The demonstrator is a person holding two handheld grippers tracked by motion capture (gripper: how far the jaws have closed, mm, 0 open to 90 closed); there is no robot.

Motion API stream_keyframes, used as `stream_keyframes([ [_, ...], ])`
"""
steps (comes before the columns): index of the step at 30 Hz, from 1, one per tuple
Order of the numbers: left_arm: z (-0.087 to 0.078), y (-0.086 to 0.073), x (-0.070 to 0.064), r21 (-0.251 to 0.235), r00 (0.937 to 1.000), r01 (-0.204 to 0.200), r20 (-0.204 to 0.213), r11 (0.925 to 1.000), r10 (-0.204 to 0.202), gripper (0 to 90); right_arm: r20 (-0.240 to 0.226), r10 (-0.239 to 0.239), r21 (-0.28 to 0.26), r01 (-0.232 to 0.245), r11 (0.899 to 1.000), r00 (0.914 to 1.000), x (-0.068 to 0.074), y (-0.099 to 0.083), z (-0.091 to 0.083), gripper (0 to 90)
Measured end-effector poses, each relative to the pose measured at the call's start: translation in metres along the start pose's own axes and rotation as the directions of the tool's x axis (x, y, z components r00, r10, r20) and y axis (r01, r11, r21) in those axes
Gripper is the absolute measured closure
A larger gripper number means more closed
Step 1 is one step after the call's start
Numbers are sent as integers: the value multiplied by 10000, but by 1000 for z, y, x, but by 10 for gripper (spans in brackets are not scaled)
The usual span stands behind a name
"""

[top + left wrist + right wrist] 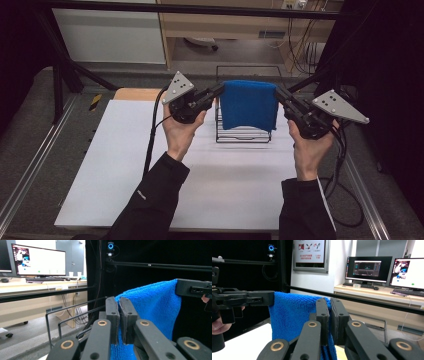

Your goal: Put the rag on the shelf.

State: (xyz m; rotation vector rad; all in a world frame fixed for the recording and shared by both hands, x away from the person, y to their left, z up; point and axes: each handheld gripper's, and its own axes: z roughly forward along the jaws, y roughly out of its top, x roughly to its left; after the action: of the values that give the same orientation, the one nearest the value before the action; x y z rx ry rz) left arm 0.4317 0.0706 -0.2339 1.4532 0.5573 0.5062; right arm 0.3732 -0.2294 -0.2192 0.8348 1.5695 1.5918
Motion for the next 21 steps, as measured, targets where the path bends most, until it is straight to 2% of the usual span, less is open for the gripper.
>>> stream_keyframes([
  [9, 11, 14, -2, -231, 10000, -45, -50, 9997, 44, 864, 233, -76, -323, 84, 9994, 9997, -10, 12, 2, 861],
  [21, 23, 34, 5, -481, 9995, -157, -278, 9987, 144, 864, 368, -100, -539, 120, 9985, 9993, -19, 28, 16, 861],
])
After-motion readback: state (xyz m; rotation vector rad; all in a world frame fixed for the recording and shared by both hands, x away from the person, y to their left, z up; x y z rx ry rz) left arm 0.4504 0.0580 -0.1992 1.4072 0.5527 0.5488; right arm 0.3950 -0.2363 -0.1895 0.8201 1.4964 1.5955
